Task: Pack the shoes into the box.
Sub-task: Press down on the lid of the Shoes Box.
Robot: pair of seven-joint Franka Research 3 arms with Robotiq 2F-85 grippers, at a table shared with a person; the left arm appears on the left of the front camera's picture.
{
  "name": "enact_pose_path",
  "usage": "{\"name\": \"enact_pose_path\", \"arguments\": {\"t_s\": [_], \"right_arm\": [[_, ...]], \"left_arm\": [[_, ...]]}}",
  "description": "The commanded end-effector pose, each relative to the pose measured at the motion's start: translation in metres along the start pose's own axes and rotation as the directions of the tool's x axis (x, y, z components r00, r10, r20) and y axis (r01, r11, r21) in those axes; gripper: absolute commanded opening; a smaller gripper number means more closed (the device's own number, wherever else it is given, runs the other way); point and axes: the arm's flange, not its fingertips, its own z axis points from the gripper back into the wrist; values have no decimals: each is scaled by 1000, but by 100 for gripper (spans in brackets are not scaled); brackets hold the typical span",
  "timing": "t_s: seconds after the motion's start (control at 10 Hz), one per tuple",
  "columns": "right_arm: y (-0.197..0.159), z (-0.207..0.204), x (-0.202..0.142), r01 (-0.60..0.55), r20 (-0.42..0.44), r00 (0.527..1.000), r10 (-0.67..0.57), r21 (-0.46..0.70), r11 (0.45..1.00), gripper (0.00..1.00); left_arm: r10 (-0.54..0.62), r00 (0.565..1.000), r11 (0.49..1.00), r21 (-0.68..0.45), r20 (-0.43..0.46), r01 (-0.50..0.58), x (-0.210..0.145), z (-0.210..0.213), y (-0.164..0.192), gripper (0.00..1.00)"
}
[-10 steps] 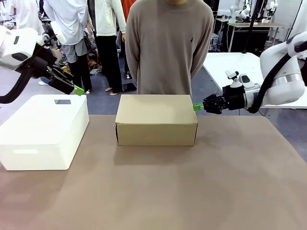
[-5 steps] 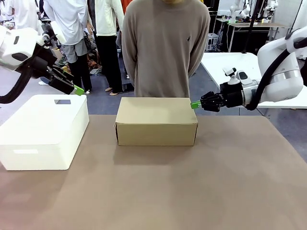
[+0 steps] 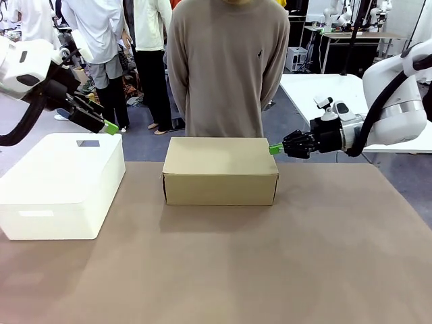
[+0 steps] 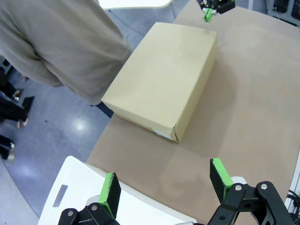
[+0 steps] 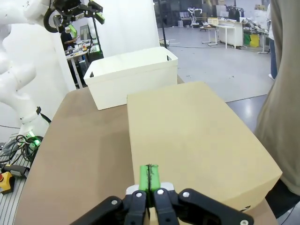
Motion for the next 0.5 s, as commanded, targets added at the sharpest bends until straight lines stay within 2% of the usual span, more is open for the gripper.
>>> {"name": "enact_pose_path", "arguments": {"t_s": [0.0,0.1,0.4], "right_arm": [[-1,0,0,-5,3,1000,5,-9,1000,0],[0,0,0,0,0,1000,0,0,1000,0],[19,8,30,27,-15,1000,-28,-40,999,0]], "left_arm": [[2,1000,1000,-4,13,-2,0,-1,0,100],[2,1000,1000,-4,13,-2,0,-1,0,100],[2,1000,1000,-4,13,-2,0,-1,0,100]]}}
